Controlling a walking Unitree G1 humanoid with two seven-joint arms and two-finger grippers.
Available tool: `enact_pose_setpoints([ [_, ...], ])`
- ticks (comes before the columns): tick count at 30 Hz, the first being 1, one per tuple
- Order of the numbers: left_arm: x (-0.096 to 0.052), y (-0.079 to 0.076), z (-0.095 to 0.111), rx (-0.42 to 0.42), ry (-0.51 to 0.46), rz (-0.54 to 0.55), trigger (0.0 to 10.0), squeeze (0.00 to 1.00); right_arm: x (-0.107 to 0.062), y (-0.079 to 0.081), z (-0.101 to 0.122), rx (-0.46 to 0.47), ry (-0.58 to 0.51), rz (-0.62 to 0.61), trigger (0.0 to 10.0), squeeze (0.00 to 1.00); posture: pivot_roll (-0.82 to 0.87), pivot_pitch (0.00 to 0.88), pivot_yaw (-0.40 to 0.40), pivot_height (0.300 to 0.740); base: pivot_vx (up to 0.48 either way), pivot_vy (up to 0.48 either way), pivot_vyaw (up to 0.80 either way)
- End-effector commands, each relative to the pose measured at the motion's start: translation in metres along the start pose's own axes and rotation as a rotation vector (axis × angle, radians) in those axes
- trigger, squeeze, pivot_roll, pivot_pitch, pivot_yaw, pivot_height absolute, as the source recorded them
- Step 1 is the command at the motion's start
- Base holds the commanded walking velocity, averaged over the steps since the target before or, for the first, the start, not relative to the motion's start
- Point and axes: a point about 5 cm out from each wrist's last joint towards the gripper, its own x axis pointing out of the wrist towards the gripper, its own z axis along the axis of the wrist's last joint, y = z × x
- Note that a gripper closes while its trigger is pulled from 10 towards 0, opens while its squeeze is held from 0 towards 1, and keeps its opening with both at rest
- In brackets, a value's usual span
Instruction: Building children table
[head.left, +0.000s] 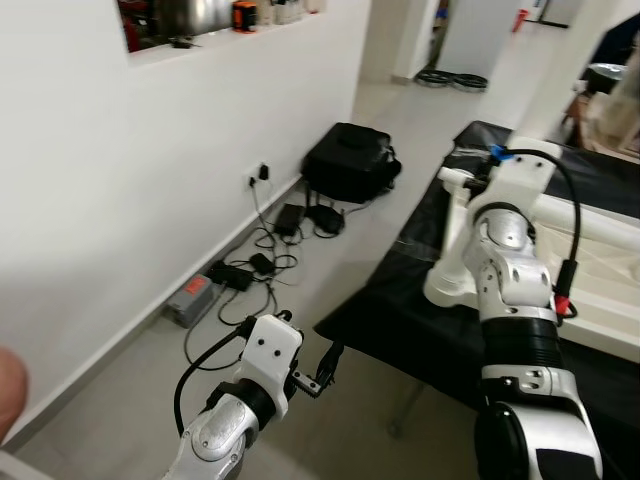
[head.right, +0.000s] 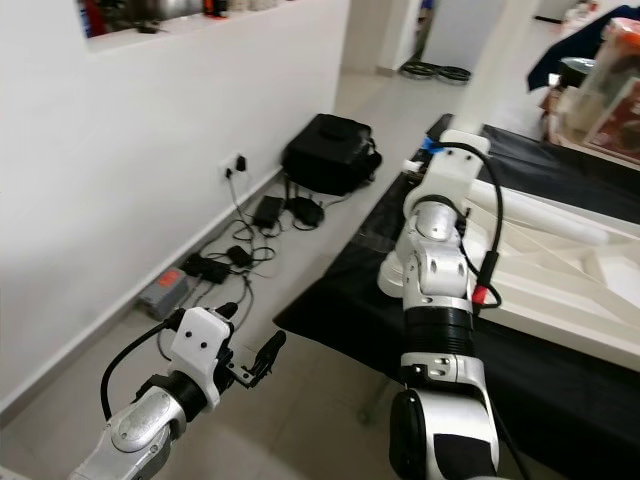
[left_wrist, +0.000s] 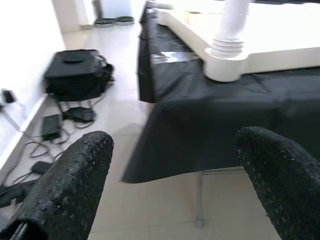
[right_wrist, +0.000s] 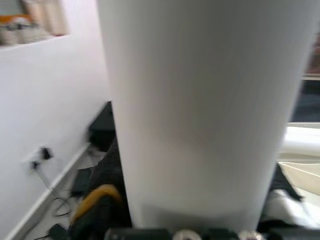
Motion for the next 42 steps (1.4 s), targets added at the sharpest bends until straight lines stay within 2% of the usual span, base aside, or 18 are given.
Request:
enact_pose_setpoints([
  [1, 0.0, -0.001, -0.001, 0.008, 0.007, 0.004, 10.0, 0.0, 0.009, -0.007, -0.002, 0.024, 0.032, 0.133, 10.0, 1.0, 0.15, 0.102, -0.087, 0.74, 0.0, 0.0, 0.0],
  [5, 0.0, -0.001, -0.001, 0.007, 0.007, 0.005, 10.0, 0.0, 0.009, -0.007, 0.0, 0.041, 0.041, 0.189, 10.0, 1.0, 0.14, 0.1, -0.088, 0.74, 0.0, 0.0, 0.0],
  [8, 0.0, -0.001, -0.001, 0.005, 0.005, 0.007, 10.0, 0.0, 0.017, -0.032, 0.009, 0.04, 0.063, 0.253, 10.0, 1.0, 0.14, 0.102, -0.087, 0.74, 0.0, 0.0, 0.0],
  [11, 0.0, -0.001, -0.001, 0.005, 0.005, 0.007, 10.0, 0.0, 0.017, -0.037, 0.01, 0.033, 0.07, 0.289, 10.0, 1.0, 0.14, 0.101, -0.086, 0.74, 0.0, 0.0, 0.0],
  [15, 0.0, 0.0, -0.001, 0.005, 0.005, 0.006, 10.0, 0.0, 0.015, -0.043, 0.012, 0.058, 0.102, 0.455, 10.0, 1.0, 0.14, 0.102, -0.085, 0.74, 0.0, 0.0, 0.0],
  [16, 0.0, 0.0, -0.001, 0.006, 0.005, 0.006, 10.0, 0.0, 0.012, -0.046, 0.015, 0.065, 0.099, 0.555, 10.0, 1.0, 0.14, 0.102, -0.083, 0.74, 0.0, 0.0, 0.0],
  [17, 0.0, 0.0, -0.001, 0.006, 0.005, 0.006, 10.0, 0.0, 0.012, -0.046, 0.015, 0.065, 0.099, 0.555, 10.0, 1.0, 0.14, 0.102, -0.083, 0.74, 0.0, 0.0, 0.0],
  [19, 0.0, -0.002, 0.004, 0.009, -0.029, -0.014, 10.0, 0.0, 0.005, -0.052, 0.018, 0.042, 0.101, 0.729, 10.0, 1.0, 0.14, 0.101, -0.081, 0.74, 0.0, 0.0, 0.0],
  [22, -0.001, -0.004, 0.008, 0.011, -0.054, -0.028, 10.0, 0.0, 0.003, -0.054, 0.017, 0.019, 0.102, 0.784, 10.0, 1.0, 0.14, 0.102, -0.082, 0.74, 0.0, 0.0, 0.0],
  [23, -0.001, -0.009, 0.014, -0.008, -0.098, -0.074, 10.0, 0.0, -0.002, -0.053, 0.016, 0.01, 0.111, 0.871, 10.0, 1.0, 0.14, 0.103, -0.083, 0.74, 0.0, 0.0, 0.0],
  [25, -0.001, -0.009, 0.014, -0.008, -0.098, -0.074, 10.0, 0.0, -0.002, -0.053, 0.016, 0.01, 0.111, 0.871, 10.0, 1.0, 0.14, 0.103, -0.083, 0.74, 0.0, 0.0, 0.0],
  [26, -0.002, -0.015, 0.018, -0.03, -0.123, -0.125, 10.0, 0.0, -0.006, -0.052, 0.014, 0.008, 0.122, 0.964, 10.0, 0.0, 0.14, 0.102, -0.079, 0.74, 0.0, 0.0, 0.0],
  [30, -0.005, -0.03, 0.016, -0.007, -0.117, -0.268, 10.0, 0.0, -0.015, -0.049, 0.012, 0.029, 0.154, 1.161, 10.0, 0.0, 0.14, 0.101, -0.077, 0.74, 0.0, 0.0, 0.0],
  [33, -0.005, -0.032, 0.014, -0.011, -0.108, -0.284, 10.0, 0.0, -0.016, -0.048, 0.01, 0.031, 0.177, 1.221, 10.0, 0.0, 0.13, 0.103, -0.075, 0.74, 0.0, 0.0, 0.0],
  [34, -0.005, -0.032, 0.014, -0.013, -0.107, -0.286, 10.0, 0.0, -0.018, -0.047, 0.009, 0.035, 0.193, 1.255, 3.1, 0.0, 0.13, 0.099, -0.079, 0.74, 0.0, 0.0, 0.0],
  [36, -0.004, -0.032, 0.014, -0.012, -0.107, -0.286, 10.0, 0.0, -0.018, -0.046, 0.009, 0.038, 0.202, 1.277, 3.1, 0.0, 0.14, 0.101, -0.08, 0.74, 0.0, 0.0, 0.0],
  [37, -0.005, -0.032, 0.014, -0.012, -0.109, -0.288, 10.0, 0.0, -0.02, -0.046, 0.009, 0.041, 0.205, 1.308, 0.0, 0.0, 0.14, 0.103, -0.08, 0.74, 0.0, 0.0, 0.0],
  [42, -0.005, -0.031, 0.014, -0.011, -0.111, -0.289, 10.0, 0.0, -0.017, -0.047, 0.008, 0.001, 0.214, 1.29, 0.0, 0.0, 0.14, 0.103, -0.083, 0.74, 0.0, 0.0, 0.0],
])
